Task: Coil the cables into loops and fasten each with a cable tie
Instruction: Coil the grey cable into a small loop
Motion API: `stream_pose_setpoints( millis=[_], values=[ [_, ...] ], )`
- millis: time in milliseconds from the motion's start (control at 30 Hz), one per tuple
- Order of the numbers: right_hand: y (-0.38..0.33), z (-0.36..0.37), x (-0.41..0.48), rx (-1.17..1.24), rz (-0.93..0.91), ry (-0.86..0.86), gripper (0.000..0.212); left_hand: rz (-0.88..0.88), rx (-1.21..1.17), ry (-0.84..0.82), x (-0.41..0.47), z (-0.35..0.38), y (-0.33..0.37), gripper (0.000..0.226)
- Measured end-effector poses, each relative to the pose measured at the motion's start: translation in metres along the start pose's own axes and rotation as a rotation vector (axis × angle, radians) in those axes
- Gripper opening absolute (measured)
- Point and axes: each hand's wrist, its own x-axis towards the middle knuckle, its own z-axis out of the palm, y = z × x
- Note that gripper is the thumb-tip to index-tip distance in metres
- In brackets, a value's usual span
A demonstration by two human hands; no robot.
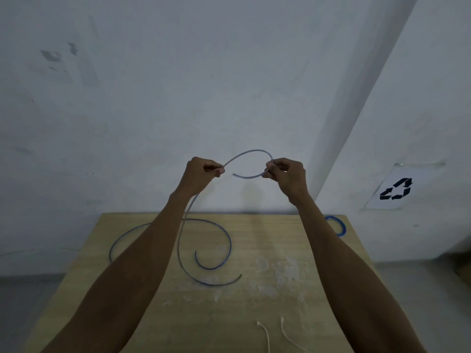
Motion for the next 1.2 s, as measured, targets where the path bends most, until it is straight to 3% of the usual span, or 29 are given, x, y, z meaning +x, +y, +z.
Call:
stream_pose_setpoints(
  millis=[200, 367, 667, 867, 1000, 1200],
  values=[
    [-0.010, -0.002, 0.004, 0.035, -0.003, 0.041, 0.010, -0.074, -0.030, 0.010, -0.011, 0.011, 0.000, 0.007],
    [-0.010, 0.012, -0.003, 0.090, -0.045, 0.131, 0.012, -0.198, -0.487, 0.092, -0.017, 0.032, 0.022, 0.017],
    [0.002, 0.031, -0.018, 0.246, 0.012, 0.169, 0.016, -0.270, -0.849, 0.216, -0.018, 0.061, 0.062, 0.017],
    [0.001, 0.025, -0.025, 0.205, 0.044, 0.071, 0.022, -0.243, -0.850, 0.263, -0.016, 0.063, 0.069, 0.020],
    [-0.001, 0.013, -0.018, 0.106, 0.023, 0.093, 0.030, -0.210, -0.765, 0.206, -0.012, 0.055, 0.063, 0.020],
    [-0.017, 0.000, -0.009, 0.018, -0.092, -0.006, 0.021, -0.130, -0.624, 0.110, -0.011, 0.044, 0.063, 0.020]
  ],
)
